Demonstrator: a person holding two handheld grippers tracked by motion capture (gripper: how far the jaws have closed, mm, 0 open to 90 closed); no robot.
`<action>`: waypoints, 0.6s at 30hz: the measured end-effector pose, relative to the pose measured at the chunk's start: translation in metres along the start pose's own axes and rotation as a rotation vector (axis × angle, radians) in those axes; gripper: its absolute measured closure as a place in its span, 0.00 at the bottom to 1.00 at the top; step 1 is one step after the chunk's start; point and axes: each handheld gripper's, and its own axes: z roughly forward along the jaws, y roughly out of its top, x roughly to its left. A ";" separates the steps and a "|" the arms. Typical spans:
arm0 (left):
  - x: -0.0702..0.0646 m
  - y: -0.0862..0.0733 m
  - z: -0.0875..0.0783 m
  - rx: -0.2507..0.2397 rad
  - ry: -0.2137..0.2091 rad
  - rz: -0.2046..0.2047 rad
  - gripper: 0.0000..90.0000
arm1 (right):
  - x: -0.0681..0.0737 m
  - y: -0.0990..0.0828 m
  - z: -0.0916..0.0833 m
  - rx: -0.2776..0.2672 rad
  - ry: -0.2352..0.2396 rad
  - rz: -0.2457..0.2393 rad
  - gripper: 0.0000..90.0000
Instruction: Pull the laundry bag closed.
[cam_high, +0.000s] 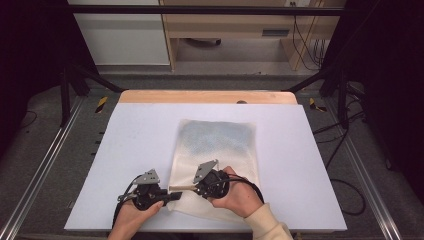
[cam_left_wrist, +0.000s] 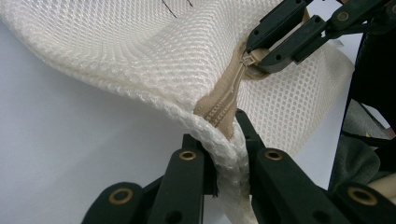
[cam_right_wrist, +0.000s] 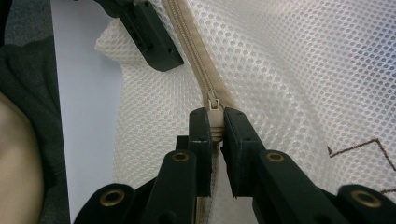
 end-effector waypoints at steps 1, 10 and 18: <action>0.000 0.000 0.000 0.002 0.002 0.001 0.93 | 0.000 0.000 -0.001 -0.002 -0.002 0.003 0.91; -0.002 0.002 0.000 -0.002 0.006 0.003 0.93 | 0.000 -0.002 -0.005 -0.005 -0.014 0.002 0.91; -0.004 0.004 0.002 0.000 0.011 0.006 0.93 | 0.000 -0.004 -0.007 -0.004 -0.016 0.000 0.91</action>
